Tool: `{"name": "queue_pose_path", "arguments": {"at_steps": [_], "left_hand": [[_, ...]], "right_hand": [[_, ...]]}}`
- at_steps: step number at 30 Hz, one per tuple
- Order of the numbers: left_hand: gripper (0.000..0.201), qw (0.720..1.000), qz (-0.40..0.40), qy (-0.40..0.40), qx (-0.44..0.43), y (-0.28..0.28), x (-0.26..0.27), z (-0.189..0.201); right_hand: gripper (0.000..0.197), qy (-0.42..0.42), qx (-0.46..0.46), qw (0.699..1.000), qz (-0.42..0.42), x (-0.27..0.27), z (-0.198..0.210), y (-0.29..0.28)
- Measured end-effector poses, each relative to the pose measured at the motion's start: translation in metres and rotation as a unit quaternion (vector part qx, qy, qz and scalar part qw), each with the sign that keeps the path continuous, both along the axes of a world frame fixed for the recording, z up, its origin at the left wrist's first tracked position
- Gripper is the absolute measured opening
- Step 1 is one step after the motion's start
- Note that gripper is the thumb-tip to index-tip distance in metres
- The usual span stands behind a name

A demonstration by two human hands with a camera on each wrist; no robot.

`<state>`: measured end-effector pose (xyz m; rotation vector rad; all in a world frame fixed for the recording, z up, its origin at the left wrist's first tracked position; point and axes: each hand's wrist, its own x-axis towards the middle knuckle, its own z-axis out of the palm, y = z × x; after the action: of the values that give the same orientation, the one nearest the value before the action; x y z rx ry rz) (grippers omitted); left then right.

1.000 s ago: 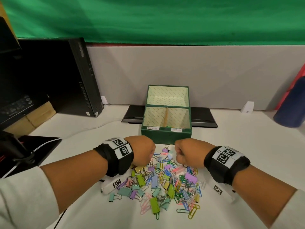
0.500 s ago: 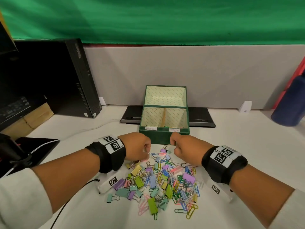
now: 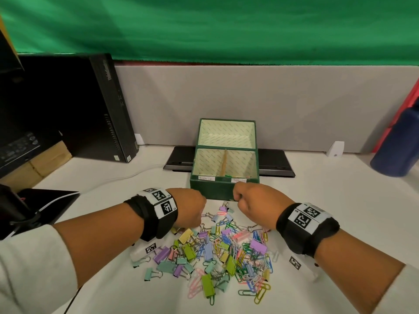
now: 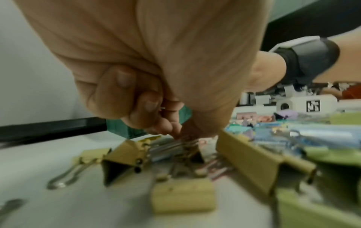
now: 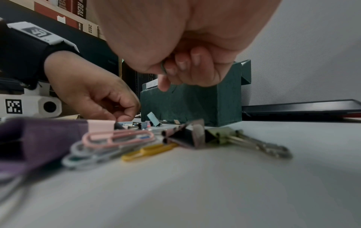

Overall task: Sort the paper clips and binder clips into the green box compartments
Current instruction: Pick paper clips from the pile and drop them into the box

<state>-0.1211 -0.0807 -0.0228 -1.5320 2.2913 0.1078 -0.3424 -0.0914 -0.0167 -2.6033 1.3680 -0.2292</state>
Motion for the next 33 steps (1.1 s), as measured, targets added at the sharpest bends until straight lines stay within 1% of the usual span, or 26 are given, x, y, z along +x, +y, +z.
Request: {"name": "queue_pose_path", "arguments": {"at_steps": [2,4,6,8,9,11,13,15,17,19,20,21,23,24,25,26,27,28,29,30,32,33], "left_hand": [[0.016,1.0,0.002,-0.009,0.004,0.003,0.003,0.005],[0.02,1.0,0.014,0.018,0.015,0.006,0.005,0.011],[0.028,0.995,0.032,0.089,0.029,0.007,0.006,0.025],[0.036,0.983,0.042,0.178,0.035,0.002,0.002,0.042],[0.038,0.976,0.043,0.214,0.028,-0.003,-0.003,0.049],[0.042,0.966,0.043,0.254,-0.02,-0.015,-0.017,0.061],[0.041,0.949,0.085,0.295,-0.073,-0.032,-0.031,0.068],[0.033,0.926,0.145,0.337,-0.089,-0.048,-0.046,0.072],[0.026,0.905,0.179,0.381,-0.055,-0.061,-0.058,0.07],[0.025,0.873,0.206,0.442,0.008,-0.066,-0.064,0.067],[0.027,0.872,0.198,0.447,0.026,-0.065,-0.065,0.067],[0.031,0.875,0.181,0.447,0.035,-0.063,-0.063,0.067],[0.037,0.908,0.141,0.392,0.037,-0.056,-0.059,0.072],[0.04,0.928,0.106,0.357,0.013,-0.053,-0.053,0.074],[0.04,0.931,0.083,0.355,-0.02,-0.044,-0.048,0.076],[0.036,0.927,0.061,0.369,-0.037,-0.032,-0.043,0.077],[0.028,0.925,0.031,0.373,-0.064,-0.019,-0.039,0.077],[0.021,0.937,0.002,0.342,-0.072,-0.003,-0.038,0.076],[0.018,0.957,-0.036,0.284,-0.054,0.013,-0.038,0.072],[0.019,0.972,-0.073,0.222,-0.014,0.026,-0.037,0.065],[0.032,0.985,-0.125,0.108,0.055,0.048,-0.035,0.049],[0.04,0.986,-0.135,0.076,0.064,0.055,-0.033,0.041]], "right_hand": [[0.012,-0.009,0.004,1.0,-0.008,0.0,0.003,0.002],[0.015,-0.034,0.012,0.999,-0.018,0.0,0.006,0.005],[0.019,-0.061,0.025,0.998,-0.024,-0.003,0.017,0.002],[0.024,-0.097,0.059,0.992,-0.061,-0.003,0.04,-0.014],[0.025,-0.11,0.066,0.988,-0.083,-0.002,0.053,-0.024],[0.026,-0.11,0.04,0.986,-0.118,0.002,0.073,-0.044],[0.027,-0.073,0.01,0.989,-0.131,0.011,0.082,-0.058],[0.027,-0.025,0.022,0.992,-0.122,0.018,0.078,-0.065],[0.03,-0.006,0.053,0.992,-0.114,0.022,0.072,-0.069],[0.033,-0.017,0.059,0.992,-0.114,0.018,0.069,-0.073],[0.033,-0.031,0.048,0.992,-0.114,0.012,0.067,-0.074],[0.031,-0.047,0.027,0.992,-0.114,0.005,0.065,-0.071],[0.023,-0.077,-0.041,0.991,-0.101,-0.013,0.061,-0.055],[0.02,-0.085,-0.063,0.991,-0.082,-0.022,0.056,-0.044],[0.02,-0.076,-0.061,0.994,-0.053,-0.032,0.051,-0.03],[0.021,-0.049,-0.034,0.998,-0.016,-0.041,0.045,-0.016],[0.022,-0.007,0.011,1.0,0.016,-0.048,0.037,-0.002],[0.023,0.036,0.056,0.997,0.042,-0.053,0.028,0.01],[0.024,0.066,0.088,0.992,0.061,-0.057,0.019,0.02],[0.026,0.08,0.103,0.989,0.075,-0.06,0.01,0.027],[0.033,0.083,0.105,0.988,0.08,-0.061,-0.002,0.035],[0.035,0.082,0.097,0.989,0.076,-0.061,-0.004,0.037]]}}
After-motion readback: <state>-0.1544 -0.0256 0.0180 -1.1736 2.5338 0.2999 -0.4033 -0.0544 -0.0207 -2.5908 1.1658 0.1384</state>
